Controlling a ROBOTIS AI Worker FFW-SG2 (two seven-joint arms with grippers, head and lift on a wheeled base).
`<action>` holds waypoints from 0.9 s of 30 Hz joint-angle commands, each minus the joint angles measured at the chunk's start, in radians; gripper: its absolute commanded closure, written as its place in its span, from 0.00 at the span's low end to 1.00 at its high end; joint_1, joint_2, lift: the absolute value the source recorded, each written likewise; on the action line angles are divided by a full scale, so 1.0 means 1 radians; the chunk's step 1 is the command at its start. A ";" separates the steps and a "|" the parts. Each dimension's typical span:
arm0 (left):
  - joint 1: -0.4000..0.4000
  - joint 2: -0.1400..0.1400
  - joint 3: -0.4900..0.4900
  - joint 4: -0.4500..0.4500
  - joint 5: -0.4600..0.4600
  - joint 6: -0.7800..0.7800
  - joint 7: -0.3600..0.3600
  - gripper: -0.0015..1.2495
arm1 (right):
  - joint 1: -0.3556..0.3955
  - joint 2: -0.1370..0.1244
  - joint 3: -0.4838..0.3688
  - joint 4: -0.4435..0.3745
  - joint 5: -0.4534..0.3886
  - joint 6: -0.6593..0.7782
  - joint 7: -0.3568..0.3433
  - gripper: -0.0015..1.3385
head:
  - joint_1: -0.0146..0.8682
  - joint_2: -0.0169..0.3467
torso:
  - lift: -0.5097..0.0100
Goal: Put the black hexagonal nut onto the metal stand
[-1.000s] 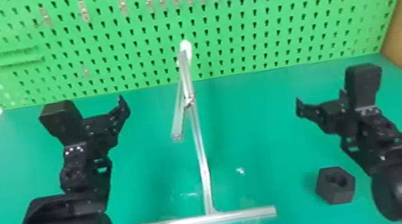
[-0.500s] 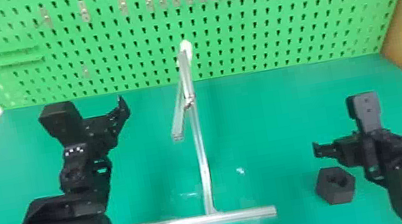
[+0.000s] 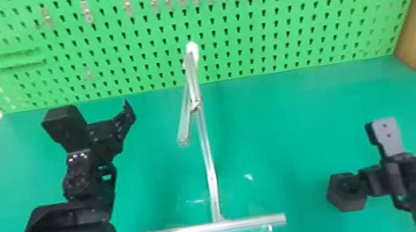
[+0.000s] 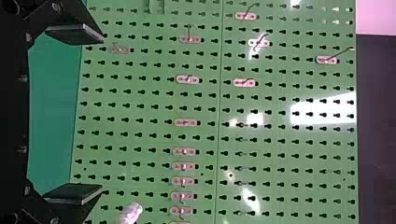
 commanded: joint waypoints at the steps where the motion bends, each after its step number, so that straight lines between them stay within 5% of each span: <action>1: 0.000 -0.001 -0.001 0.000 0.000 0.000 0.000 0.13 | -0.004 -0.001 -0.013 0.063 -0.004 -0.050 0.020 0.12 | 0.80 0.27 | 0.98; 15: -0.001 -0.001 0.001 0.000 0.000 -0.001 0.000 0.13 | -0.025 -0.011 -0.016 0.122 -0.003 -0.099 0.032 0.12 | 0.80 0.27 | 0.98; 27: -0.001 0.001 0.002 0.000 -0.006 -0.001 0.000 0.13 | -0.044 -0.011 -0.008 0.086 0.006 -0.070 0.042 0.12 | 0.80 0.27 | 0.98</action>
